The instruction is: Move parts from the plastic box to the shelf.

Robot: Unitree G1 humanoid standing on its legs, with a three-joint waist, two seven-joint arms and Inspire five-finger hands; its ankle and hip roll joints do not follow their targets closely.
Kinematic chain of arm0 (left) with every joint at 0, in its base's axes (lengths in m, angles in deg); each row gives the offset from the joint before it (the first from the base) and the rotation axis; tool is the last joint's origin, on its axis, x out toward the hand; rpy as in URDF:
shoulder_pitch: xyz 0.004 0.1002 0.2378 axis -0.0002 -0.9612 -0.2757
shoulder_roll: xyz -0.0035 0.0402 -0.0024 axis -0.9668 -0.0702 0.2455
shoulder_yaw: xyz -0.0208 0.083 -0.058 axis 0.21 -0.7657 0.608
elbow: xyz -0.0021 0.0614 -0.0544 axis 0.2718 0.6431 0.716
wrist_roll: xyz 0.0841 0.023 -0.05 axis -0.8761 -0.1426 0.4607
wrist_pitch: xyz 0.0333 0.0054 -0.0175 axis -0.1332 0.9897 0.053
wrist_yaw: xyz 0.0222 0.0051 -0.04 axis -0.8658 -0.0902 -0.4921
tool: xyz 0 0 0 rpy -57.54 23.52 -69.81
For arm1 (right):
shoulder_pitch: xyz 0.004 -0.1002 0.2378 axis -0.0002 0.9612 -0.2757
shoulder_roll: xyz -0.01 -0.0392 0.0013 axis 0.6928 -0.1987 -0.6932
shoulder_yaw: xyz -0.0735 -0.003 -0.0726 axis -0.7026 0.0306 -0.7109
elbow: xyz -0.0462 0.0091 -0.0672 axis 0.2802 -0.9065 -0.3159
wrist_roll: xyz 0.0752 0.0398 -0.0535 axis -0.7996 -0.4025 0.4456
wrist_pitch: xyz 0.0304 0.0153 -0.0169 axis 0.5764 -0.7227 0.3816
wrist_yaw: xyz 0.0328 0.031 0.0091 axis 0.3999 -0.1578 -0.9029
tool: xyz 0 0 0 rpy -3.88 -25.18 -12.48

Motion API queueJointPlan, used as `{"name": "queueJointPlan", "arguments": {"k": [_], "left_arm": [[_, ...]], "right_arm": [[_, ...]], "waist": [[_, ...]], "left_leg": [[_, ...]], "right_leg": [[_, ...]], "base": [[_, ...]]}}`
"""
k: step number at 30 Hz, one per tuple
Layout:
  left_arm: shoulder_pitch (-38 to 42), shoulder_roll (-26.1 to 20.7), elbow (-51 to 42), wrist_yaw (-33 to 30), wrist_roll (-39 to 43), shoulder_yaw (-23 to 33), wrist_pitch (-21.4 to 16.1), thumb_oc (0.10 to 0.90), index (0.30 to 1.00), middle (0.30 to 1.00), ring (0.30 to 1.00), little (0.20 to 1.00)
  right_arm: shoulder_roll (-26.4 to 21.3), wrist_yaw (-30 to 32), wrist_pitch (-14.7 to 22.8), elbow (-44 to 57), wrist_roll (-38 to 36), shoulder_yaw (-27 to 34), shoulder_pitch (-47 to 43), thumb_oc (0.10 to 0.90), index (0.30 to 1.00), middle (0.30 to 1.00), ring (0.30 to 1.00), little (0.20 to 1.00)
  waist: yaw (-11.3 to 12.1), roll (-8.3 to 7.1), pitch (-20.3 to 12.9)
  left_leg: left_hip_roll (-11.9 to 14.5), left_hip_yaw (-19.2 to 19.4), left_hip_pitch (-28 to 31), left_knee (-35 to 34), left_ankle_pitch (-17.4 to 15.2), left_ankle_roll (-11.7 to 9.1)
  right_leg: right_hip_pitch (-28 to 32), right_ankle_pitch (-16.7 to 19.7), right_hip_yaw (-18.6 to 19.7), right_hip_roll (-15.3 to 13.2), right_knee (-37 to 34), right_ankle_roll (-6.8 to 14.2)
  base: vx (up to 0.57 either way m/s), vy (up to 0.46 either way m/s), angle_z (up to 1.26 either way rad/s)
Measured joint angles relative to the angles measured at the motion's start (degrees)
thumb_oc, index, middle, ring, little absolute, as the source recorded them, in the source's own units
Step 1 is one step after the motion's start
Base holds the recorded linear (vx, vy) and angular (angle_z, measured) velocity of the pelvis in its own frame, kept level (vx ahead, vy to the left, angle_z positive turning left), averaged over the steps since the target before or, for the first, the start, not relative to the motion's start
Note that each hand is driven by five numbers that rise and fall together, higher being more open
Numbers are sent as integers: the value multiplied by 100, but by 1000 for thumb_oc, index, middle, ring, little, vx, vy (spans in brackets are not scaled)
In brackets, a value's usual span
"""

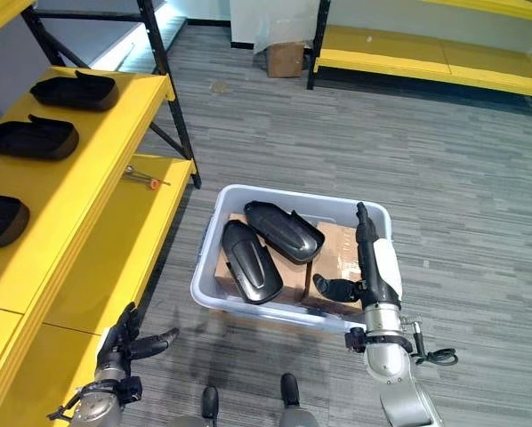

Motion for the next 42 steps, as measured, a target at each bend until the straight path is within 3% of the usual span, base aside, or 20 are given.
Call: {"name": "queueJointPlan", "arguments": {"k": [3,6,8,9,10,11,12,13,14,16,17,19,20,23,25,26,29,31,37,42], "left_arm": [[10,-12,-4,0,0,5,1,900,1000,1000,1000,1000],[31,-218,15,0,1,0,5,900,1000,1000,1000,1000],[78,-242,58,-14,2,32,9,900,1000,1000,1000,1000],[93,-282,59,-11,3,69,9,900,1000,1000,1000,1000],[104,-346,60,-9,4,93,3,900,1000,1000,1000,1000],[205,-378,112,4,5,76,5,900,1000,1000,1000,1000],[343,-302,189,4,5,72,6,900,1000,1000,1000,1000],[474,-160,212,-5,9,72,-5,900,1000,1000,1000,1000],[550,-188,131,-4,10,-16,-110,900,1000,1000,1000,1000],[728,-382,61,-46,14,93,-128,900,1000,1000,1000,1000],[766,-381,61,-67,14,202,-131,900,1000,1000,1000,1000],[893,-606,-27,-164,6,519,-142,900,1000,1000,1000,1000],[867,-454,-51,-202,14,602,-143,900,1000,1000,1000,1000],[517,-203,-181,-214,15,326,-129,900,1000,1000,1000,1000],[361,-124,-216,-99,19,49,-119,900,1000,1000,1000,1000],[278,-129,-284,-58,23,-136,-115,900,1000,1000,1000,1000],[322,-195,-317,0,24,-147,-115,900,1000,1000,1000,1000],[356,-359,-570,-10,25,-53,-152,900,1000,1000,1000,1000],[608,-907,-714,-185,31,196,-324,900,1000,1000,1000,1000],[759,-897,-678,-274,232,-44,-325,900,1000,1000,1000,1000]], "right_arm": [[0,-27,-3,0,6,1,-27,900,1000,1000,1000,1000],[-3,-100,-19,2,17,-96,-298,900,1000,1000,1000,1000],[2,-98,-66,-18,21,-221,-531,900,1000,1000,1000,1000],[1,-98,-105,-40,22,-386,-825,900,1000,1000,1000,1000],[8,-93,-90,-79,28,-572,-1205,900,1000,1000,1000,1000],[32,-92,-19,-193,52,-648,-1490,900,1000,1000,1000,1000],[-22,-91,-9,-243,96,-651,-1591,900,1000,1000,1000,1000],[-152,-84,-14,-249,131,-635,-1597,900,1000,1000,1000,1000],[-339,-85,-36,-259,143,-644,-1636,900,1000,1000,1000,1000],[-417,-84,-41,-304,195,-636,-1700,900,1000,1000,1000,1000],[-441,-84,-42,-347,268,-629,-1727,900,1000,1000,1000,1000],[-654,-90,-222,-293,355,-666,-1759,900,1000,1000,1000,1000],[-828,-115,-307,-354,361,-781,-2010,900,1000,1000,1000,1000],[-1330,-101,-354,-442,373,-864,-2543,900,1000,1000,1000,1000],[-1666,-90,-357,-528,405,-900,-2840,900,1000,1000,1000,1000],[-2136,-57,-378,-701,502,-1127,-3280,900,1000,1000,1000,1000],[-2412,44,-383,-936,644,-1157,-3943,900,1000,1000,1000,1000],[-3210,71,-384,-1145,750,-1765,-4637,900,1000,1000,1000,1000],[-3547,106,-291,-1352,1054,-2678,-5850,900,1000,1000,1000,1000],[-3549,108,-331,-1451,1187,-3147,-6259,900,1000,1000,1000,1000]], "waist": [[-12,-63,5],[20,-302,68],[114,-410,129],[236,-467,163],[419,-507,218],[446,-485,330],[369,-352,430],[297,-187,532],[366,-68,598],[563,-82,816],[605,-143,870],[685,-503,1169],[699,-314,1286],[662,-65,1447],[712,-26,1457],[669,10,1457],[736,21,1464],[746,33,1468],[1057,-3,1474],[1139,-83,1506]], "left_leg": [[-7,80,-110,1,-4,10],[-27,387,-404,65,29,9],[-25,609,-538,323,-110,214],[-47,682,-673,444,-277,433],[-18,724,-660,418,-297,423],[82,953,-648,482,-255,309],[101,838,-675,551,-259,313],[126,668,-684,577,-232,332],[184,604,-852,708,-232,298],[272,256,-1230,954,-126,41],[262,232,-1363,1067,-154,-29],[261,-220,-1650,968,93,-425],[541,-289,-1684,881,176,-467],[1073,-426,-1836,656,521,-495],[1218,-422,-1940,521,703,-276],[1325,-453,-2075,438,806,-273],[1386,-463,-2308,394,812,-266],[1302,-602,-2536,374,901,-416],[1321,-975,-2847,330,955,-362],[1359,-1007,-2989,354,1016,-406]], "right_leg": [[-164,60,120,9,0,9],[-621,305,227,41,15,-17],[-921,496,218,136,263,6],[-1179,749,109,235,389,43],[-1398,1053,-265,268,324,355],[-1410,931,-1043,162,299,656],[-1381,639,-1451,15,470,265],[-1223,522,-1452,-210,661,109],[-1201,481,-1192,-640,852,218],[-1071,491,-1197,-1336,538,391],[-1061,522,-1305,-1415,434,508],[-655,441,-2075,-1250,-9,557],[-727,553,-2113,-983,56,507],[-862,267,-2434,-470,263,207],[-989,124,-2639,-321,415,138],[-1182,-40,-2713,-264,652,84],[-1761,-445,-2778,-329,1528,28],[-2258,-814,-2767,-553,2311,-12],[-2804,-1528,-3000,-779,3483,-189],[-2973,-1601,-3056,-797,3705,-274]], "base": [[-55,104,-23],[-98,116,-52],[-50,52,-85],[-28,-21,-164],[-14,-78,-173],[-18,-141,-111],[9,-179,-6],[4,-136,38],[91,-352,48],[146,-424,30],[189,-444,69],[164,-425,92],[120,-358,33],[98,-311,16],[83,-220,35],[68,-174,24],[99,-243,17],[52,-136,32],[58,-111,29],[48,-60,7]]}}
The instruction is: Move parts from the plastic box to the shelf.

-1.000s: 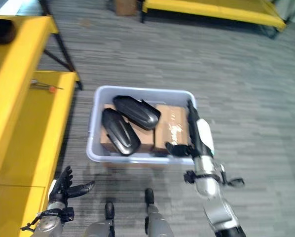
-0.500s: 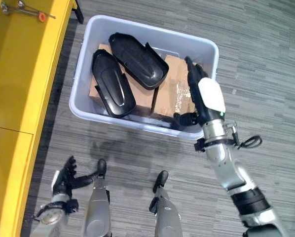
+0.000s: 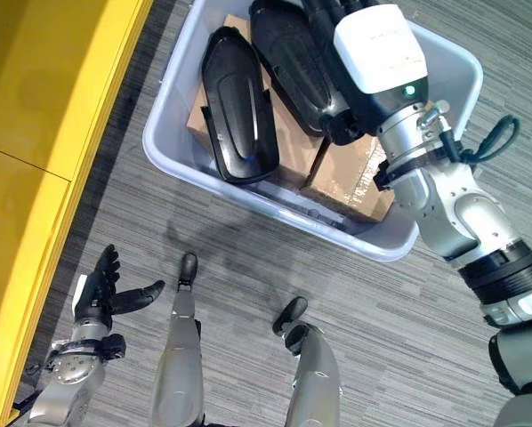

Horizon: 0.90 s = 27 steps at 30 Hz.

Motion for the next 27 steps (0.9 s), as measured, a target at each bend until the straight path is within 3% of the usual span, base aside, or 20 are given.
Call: {"name": "queueJointPlan", "arguments": {"k": [12,27], "left_arm": [[159,-229,8,-90,7,17,-47,900,1000,1000,1000,1000],[187,-235,-5,-124,20,-59,-169,900,1000,1000,1000,1000]], "right_arm": [[-271,-43,-44,-1090,83,-1055,-807,900,1000,1000,1000,1000],[-264,-100,-105,-2223,60,-1572,-1076,900,1000,1000,1000,1000]], "waist": [[37,-72,15],[13,-77,18]], "left_leg": [[-142,-301,-634,-13,173,-93],[-235,-391,-941,-24,263,-73]], "right_leg": [[-534,-104,-144,-198,298,-14],[-863,-126,-164,-317,455,-46]], "base": [[54,-6,12],[23,3,3]]}}
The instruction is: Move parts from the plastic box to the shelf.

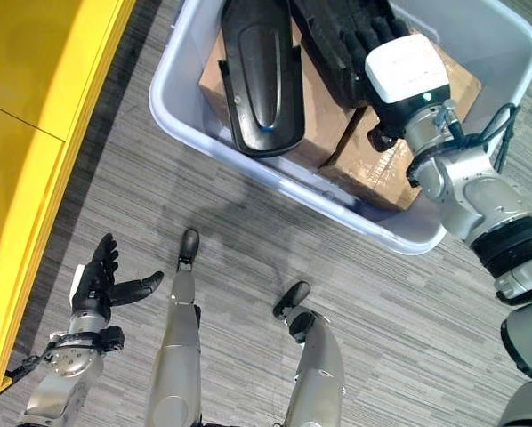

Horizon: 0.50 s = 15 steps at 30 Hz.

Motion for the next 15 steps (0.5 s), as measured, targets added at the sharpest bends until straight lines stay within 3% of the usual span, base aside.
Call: {"name": "queueJointPlan", "arguments": {"k": [8,15], "left_arm": [[21,-2,-32,-48,9,-8,-46,900,1000,1000,1000,1000],[0,0,-112,-162,215,-18,-221,900,1000,1000,1000,1000]], "right_arm": [[219,-2,-50,-676,-85,-22,-418,900,1000,1000,1000,1000],[357,26,-102,-928,-105,-462,-991,900,1000,1000,1000,1000]], "waist": [[19,1,-1],[95,23,-4]], "left_leg": [[-20,-45,-291,9,63,3],[-59,-169,-842,57,152,25]], "right_leg": [[-335,-48,-12,-57,182,-55],[-979,-227,-28,-183,576,-174]], "base": [[5,-2,1],[9,-8,7]]}}
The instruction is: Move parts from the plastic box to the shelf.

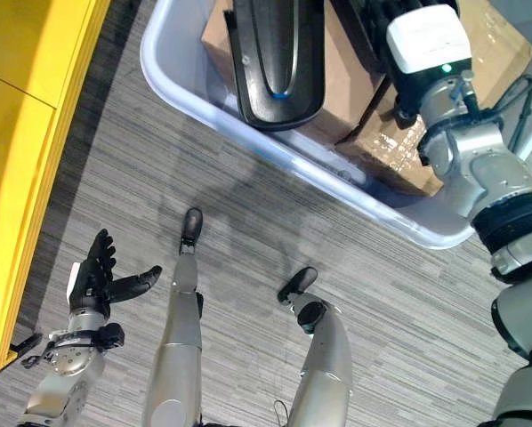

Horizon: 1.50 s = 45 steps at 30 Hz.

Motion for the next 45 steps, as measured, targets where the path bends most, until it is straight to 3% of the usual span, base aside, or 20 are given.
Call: {"name": "queueJointPlan", "arguments": {"k": [4,5,6,8,10,11,12,13,14,17,18,23,34,40,45], "left_arm": [[23,3,-55,-83,0,-43,-49,900,1000,1000,1000,1000],[32,3,-80,-86,0,-81,-63,900,1000,1000,1000,1000],[58,3,-98,-94,1,-96,-70,900,1000,1000,1000,1000],[94,34,-62,-105,1,-240,-70,900,1000,1000,1000,1000],[125,22,-80,-106,0,-244,-118,900,1000,1000,1000,1000],[246,32,-21,-108,2,-307,-107,900,1000,1000,1000,1000],[280,45,50,-99,2,-386,-104,900,1000,1000,1000,1000],[275,42,48,-97,0,-366,-107,900,1000,1000,1000,1000],[283,41,19,-101,1,-325,-118,900,1000,1000,1000,1000],[291,19,-63,-109,2,-223,-118,900,1000,1000,1000,1000],[256,15,-52,-106,3,-225,-112,900,1000,1000,1000,1000],[286,21,-75,-66,1,-313,-103,900,1000,1000,1000,1000],[284,6,61,22,0,-270,31,900,1000,1000,1000,1000],[211,13,112,74,-1,-184,248,900,1000,1000,1000,1000],[188,14,129,261,-6,-24,304,900,1000,1000,1000,1000]], "right_arm": [[121,37,51,-539,-27,-44,-400,900,1000,1000,1000,1000],[189,61,71,-755,-61,-39,-476,824,893,893,893,893],[241,68,82,-935,-117,23,-559,400,300,300,300,300],[366,256,67,-1299,-121,166,-484,400,300,300,300,300],[296,406,-20,-1313,-118,237,-431,400,300,300,300,300],[200,479,-70,-1346,-106,326,-426,400,300,300,300,300],[196,494,-108,-1440,-85,505,-408,400,300,300,300,300],[191,500,-125,-1443,-56,563,-344,400,300,300,300,300],[131,581,-168,-1444,10,651,-205,400,300,300,300,300],[38,674,-282,-1495,5,909,-47,400,300,300,300,300],[76,680,-276,-1491,-3,1027,19,400,300,300,300,300],[71,750,-243,-1077,-3,1334,548,400,300,300,300,300],[419,409,-212,-239,-137,1918,2285,400,300,300,300,300],[418,291,-153,1306,-145,2668,3727,400,300,300,300,300],[323,222,-54,1924,-140,3334,4512,400,300,300,300,300]], "waist": [[20,13,-6],[51,17,-10],[53,17,-11],[108,60,-36],[72,87,-53],[73,82,-56],[217,138,-83],[225,162,-97],[167,241,-140],[248,260,-155],[245,262,-155],[152,256,-159],[3,244,-156],[-180,204,-135],[-272,177,-144]], "left_leg": [[-35,-127,-317,31,-18,-11],[-44,-137,-360,23,-143,-47],[-53,-137,-440,51,-446,-81],[-132,-127,-596,309,-643,-40],[-164,-118,-637,219,-1144,-241],[-355,-143,-810,637,-1060,-120],[-436,-150,-740,952,-754,-99],[-431,-128,-700,843,-645,-214],[-457,-77,-629,588,-545,-149],[-398,31,-493,295,-450,-30],[-391,102,-402,294,-245,211],[-324,194,-123,216,21,48],[-286,253,653,101,-12,97],[-233,378,1479,104,-129,209],[-228,626,2205,60,-300,157]], "right_leg": [[-332,-112,-20,-78,253,-114],[-390,-166,-23,-97,274,-128],[-422,-124,-54,-116,183,-182],[-419,-71,-42,-119,149,-166],[-420,-81,-36,-135,-13,-161],[-423,-4,-101,-283,-111,-212],[-396,102,-112,-274,-139,-125],[-396,150,-64,-246,-141,-41],[-362,170,-32,-271,-155,-17],[-264,188,-93,-305,-203,-68],[-148,190,-111,-318,-183,-20],[204,156,-230,-271,-216,2],[1079,188,-322,-211,-462,88],[2027,356,-331,-54,-905,183],[2854,655,-212,66,-1561,372]], "base": [[1,1,10],[-9,-1,16],[-14,0,9],[-14,-3,12],[-9,-8,32],[-8,7,13],[0,0,0],[-17,13,6],[-22,2,37],[-32,1,25],[-35,-6,5],[-42,7,3],[-36,29,1],[-27,85,-7],[11,82,-16]]}}
